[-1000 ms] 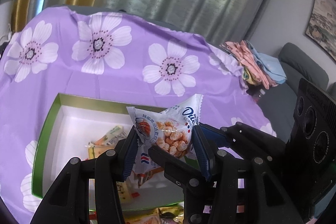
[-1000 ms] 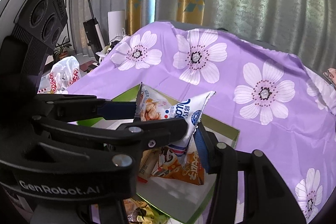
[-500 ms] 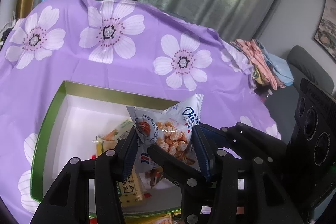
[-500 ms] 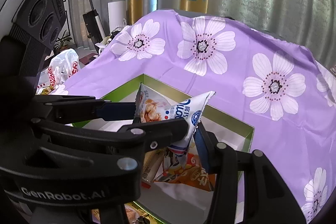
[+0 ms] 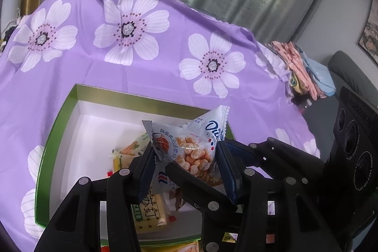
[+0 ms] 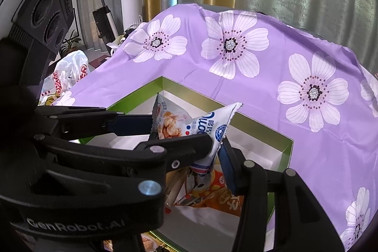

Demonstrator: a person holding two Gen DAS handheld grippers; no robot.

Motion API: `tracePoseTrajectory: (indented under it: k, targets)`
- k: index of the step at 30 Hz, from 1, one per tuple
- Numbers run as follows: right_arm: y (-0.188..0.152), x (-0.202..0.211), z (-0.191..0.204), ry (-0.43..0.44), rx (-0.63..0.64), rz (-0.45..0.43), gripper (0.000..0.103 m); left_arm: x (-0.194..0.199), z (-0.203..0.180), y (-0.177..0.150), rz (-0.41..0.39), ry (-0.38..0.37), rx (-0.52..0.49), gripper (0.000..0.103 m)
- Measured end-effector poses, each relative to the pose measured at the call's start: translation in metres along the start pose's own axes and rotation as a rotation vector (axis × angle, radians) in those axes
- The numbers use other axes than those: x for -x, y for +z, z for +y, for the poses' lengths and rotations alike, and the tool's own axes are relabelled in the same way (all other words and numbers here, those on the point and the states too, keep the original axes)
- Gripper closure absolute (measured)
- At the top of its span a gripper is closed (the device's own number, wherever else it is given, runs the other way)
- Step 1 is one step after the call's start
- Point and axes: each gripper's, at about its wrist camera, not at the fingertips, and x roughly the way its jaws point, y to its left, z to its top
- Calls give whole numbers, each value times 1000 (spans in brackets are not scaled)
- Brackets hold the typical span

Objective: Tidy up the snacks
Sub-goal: 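Lower the peanut bag into the green box with both grippers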

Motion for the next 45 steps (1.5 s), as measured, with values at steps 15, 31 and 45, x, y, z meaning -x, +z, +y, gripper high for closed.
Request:
tracePoseTrajectory:
  k: [15, 31, 45]
  targets:
    - [1, -6, 1, -4, 9, 33, 53, -4, 2, 0, 23, 12, 3, 52]
    - [1, -7, 2, -10, 18, 46, 52, -4, 1, -1, 27, 20, -3, 52]
    - [-1, -8, 4, -14, 22, 56, 51, -5, 1, -4, 38, 27, -4, 52]
